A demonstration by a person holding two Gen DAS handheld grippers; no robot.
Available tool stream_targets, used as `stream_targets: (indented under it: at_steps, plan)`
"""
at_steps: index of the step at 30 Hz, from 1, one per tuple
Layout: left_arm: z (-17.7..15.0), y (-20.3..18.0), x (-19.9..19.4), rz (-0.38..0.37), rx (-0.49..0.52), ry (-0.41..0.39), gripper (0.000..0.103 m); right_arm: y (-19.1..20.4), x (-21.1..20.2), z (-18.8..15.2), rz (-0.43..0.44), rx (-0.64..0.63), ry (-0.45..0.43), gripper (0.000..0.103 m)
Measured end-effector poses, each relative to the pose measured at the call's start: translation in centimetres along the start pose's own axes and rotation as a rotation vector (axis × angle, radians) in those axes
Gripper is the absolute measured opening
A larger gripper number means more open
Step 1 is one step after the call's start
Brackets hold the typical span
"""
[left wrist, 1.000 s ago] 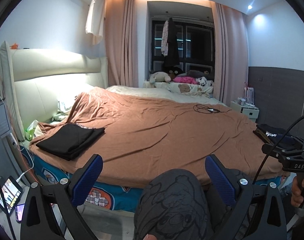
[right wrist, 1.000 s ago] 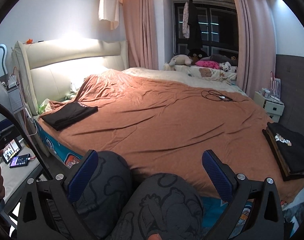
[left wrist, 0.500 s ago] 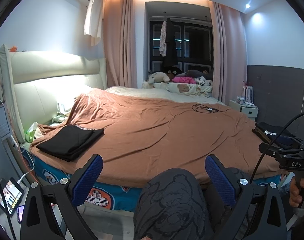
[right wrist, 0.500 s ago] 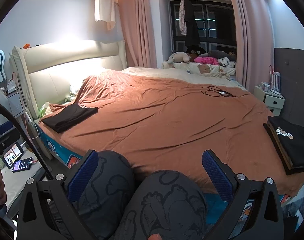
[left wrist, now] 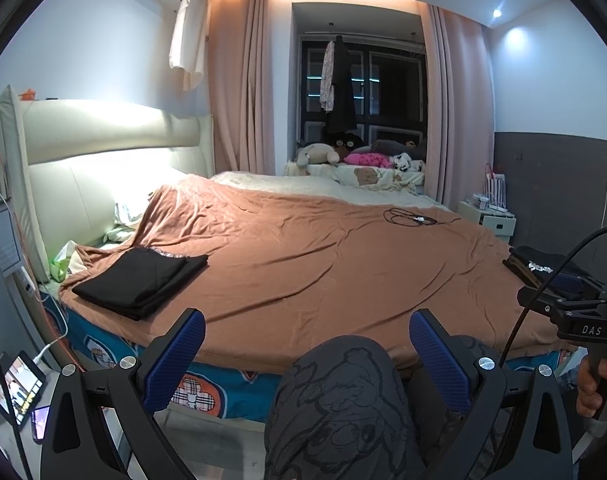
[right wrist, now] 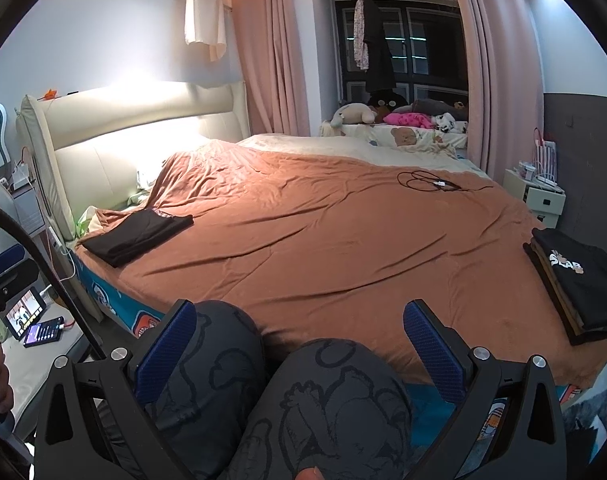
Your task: Fold small clothes
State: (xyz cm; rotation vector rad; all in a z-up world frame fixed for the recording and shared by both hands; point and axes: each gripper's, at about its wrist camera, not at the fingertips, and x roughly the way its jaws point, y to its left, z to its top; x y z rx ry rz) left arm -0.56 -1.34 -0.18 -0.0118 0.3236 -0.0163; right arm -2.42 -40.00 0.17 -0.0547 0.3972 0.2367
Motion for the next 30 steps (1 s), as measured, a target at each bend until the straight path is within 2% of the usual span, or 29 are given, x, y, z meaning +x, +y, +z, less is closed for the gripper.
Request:
stream_targets:
  at_steps: [30]
  plan:
    - [-0.35,0.33,-0.28,0.009,-0.033,0.000,0.103,-0.02,-0.15,0.02,-0.015,-0.015,0.003,0.103]
